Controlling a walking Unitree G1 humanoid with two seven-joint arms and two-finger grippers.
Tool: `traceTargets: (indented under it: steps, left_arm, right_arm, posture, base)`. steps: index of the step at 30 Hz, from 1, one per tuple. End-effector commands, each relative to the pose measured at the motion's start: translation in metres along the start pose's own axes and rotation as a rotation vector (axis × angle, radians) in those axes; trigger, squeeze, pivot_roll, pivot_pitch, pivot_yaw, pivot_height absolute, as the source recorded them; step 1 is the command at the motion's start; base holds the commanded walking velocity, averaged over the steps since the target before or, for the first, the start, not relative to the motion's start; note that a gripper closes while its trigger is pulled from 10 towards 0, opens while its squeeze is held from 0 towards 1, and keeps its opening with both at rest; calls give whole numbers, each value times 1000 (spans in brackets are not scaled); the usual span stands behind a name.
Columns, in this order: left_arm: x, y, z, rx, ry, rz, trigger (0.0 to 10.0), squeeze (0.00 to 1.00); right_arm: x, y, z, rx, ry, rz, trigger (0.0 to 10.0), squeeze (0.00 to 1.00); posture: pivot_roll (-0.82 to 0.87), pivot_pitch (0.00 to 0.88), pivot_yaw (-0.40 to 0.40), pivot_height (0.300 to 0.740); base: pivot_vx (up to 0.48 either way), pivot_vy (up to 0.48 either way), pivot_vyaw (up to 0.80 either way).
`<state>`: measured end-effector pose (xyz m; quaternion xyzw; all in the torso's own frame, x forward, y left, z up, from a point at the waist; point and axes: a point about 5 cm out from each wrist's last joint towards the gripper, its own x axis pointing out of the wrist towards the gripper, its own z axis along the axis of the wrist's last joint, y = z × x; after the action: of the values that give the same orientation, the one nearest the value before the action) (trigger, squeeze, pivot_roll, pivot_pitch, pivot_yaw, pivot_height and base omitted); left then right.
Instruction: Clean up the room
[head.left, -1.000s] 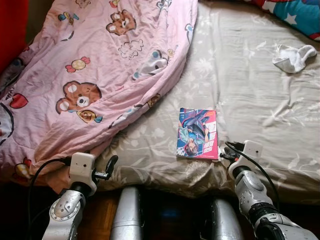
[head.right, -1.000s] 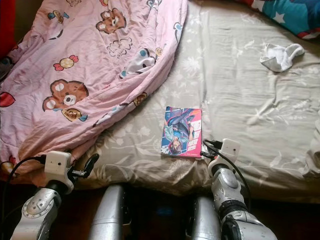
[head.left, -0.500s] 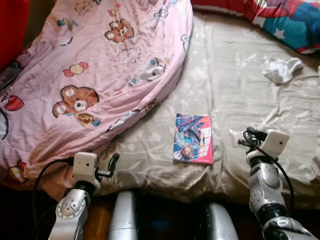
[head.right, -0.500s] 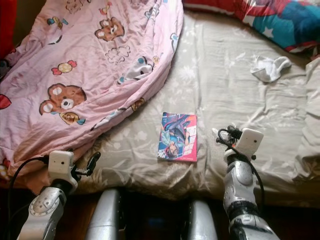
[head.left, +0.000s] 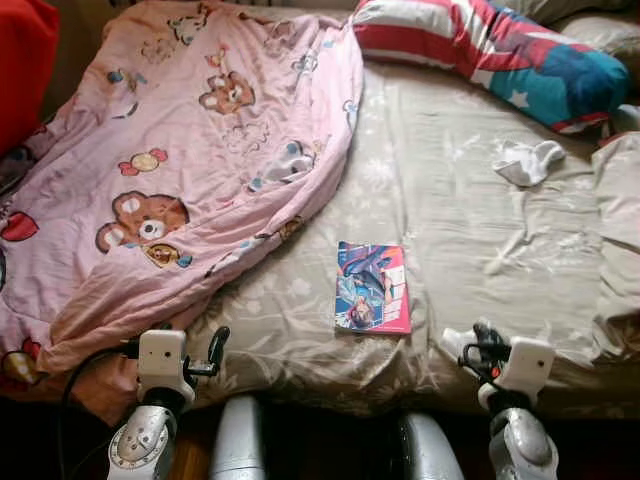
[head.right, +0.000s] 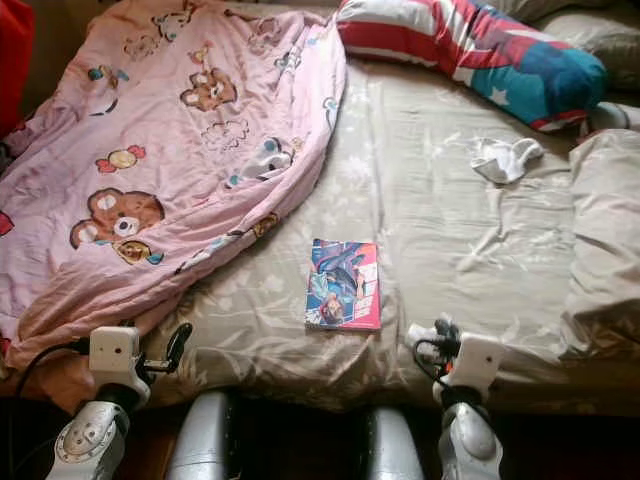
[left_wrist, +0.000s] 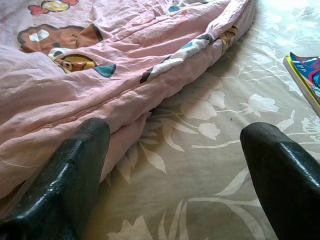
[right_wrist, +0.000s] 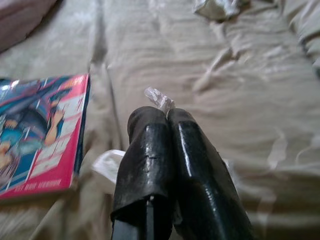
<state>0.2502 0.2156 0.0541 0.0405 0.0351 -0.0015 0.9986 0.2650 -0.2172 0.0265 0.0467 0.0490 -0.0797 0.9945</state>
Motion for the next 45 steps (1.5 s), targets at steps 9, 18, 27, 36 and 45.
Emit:
traceTargets:
  steps: [9, 18, 27, 36, 45]
  left_arm:
    - [-5, 4, -19, 10, 75, 9, 10000, 0]
    - [-9, 20, -48, 6, 215, 31, 10000, 0]
    - [-24, 34, -85, -20, 436, 76, 10000, 0]
    - [-41, 27, -112, -38, 633, 83, 10000, 0]
    - [-52, 17, -124, -41, 700, 72, 10000, 0]
  right_arm:
    - [-4, -4, -18, -2, 103, -17, 10000, 0]
    - [-14, -15, -44, -21, 249, -55, 10000, 0]
    - [-50, -26, -89, -53, 561, -113, 10000, 0]
    - [-83, -27, -117, -39, 752, -160, 10000, 0]
    - [-93, -10, -127, -3, 809, -85, 10000, 0]
  posture:
    - [174, 149, -49, 712]
    - [173, 107, -33, 740]
    - [155, 62, -12, 740]
    - [142, 17, 3, 740]
    - [134, 9, 5, 740]
  base:
    - [0, 0, 0]
    - [0, 0, 0]
    - [0, 0, 0]
    - [0, 0, 0]
    - [0, 0, 0]
